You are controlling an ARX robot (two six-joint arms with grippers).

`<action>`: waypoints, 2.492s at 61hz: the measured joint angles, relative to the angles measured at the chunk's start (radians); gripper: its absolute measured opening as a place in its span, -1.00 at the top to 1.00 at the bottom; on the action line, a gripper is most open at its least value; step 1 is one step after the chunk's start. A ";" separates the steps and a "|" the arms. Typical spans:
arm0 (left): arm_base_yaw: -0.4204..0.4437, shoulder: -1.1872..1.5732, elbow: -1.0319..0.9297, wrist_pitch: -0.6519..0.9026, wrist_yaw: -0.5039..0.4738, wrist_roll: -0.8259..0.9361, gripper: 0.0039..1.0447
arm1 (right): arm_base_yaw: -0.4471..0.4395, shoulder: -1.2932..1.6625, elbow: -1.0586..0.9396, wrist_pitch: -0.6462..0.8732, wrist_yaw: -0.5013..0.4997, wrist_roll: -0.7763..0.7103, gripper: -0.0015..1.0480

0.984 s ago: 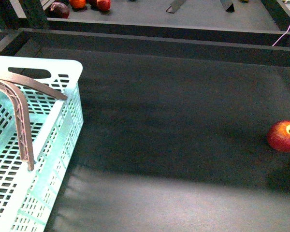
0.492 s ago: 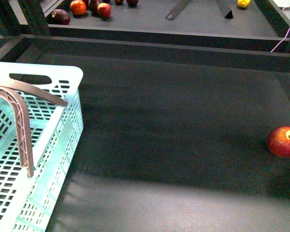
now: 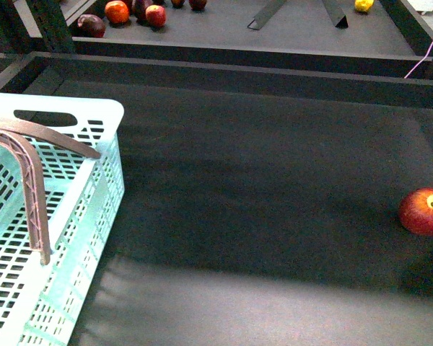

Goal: Pick apple with right arm and hold basket with left

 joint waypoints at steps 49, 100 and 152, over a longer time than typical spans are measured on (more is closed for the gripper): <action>0.004 0.874 0.322 0.362 0.018 -0.534 -0.85 | 0.000 0.000 0.000 0.000 0.000 0.000 -0.83; -0.131 0.809 0.449 0.176 -0.017 -0.558 0.67 | 0.000 0.000 0.000 0.000 0.000 0.000 -0.83; -0.693 0.847 0.791 0.053 -0.043 -0.519 0.67 | 0.000 0.000 0.000 0.000 0.000 0.000 -0.83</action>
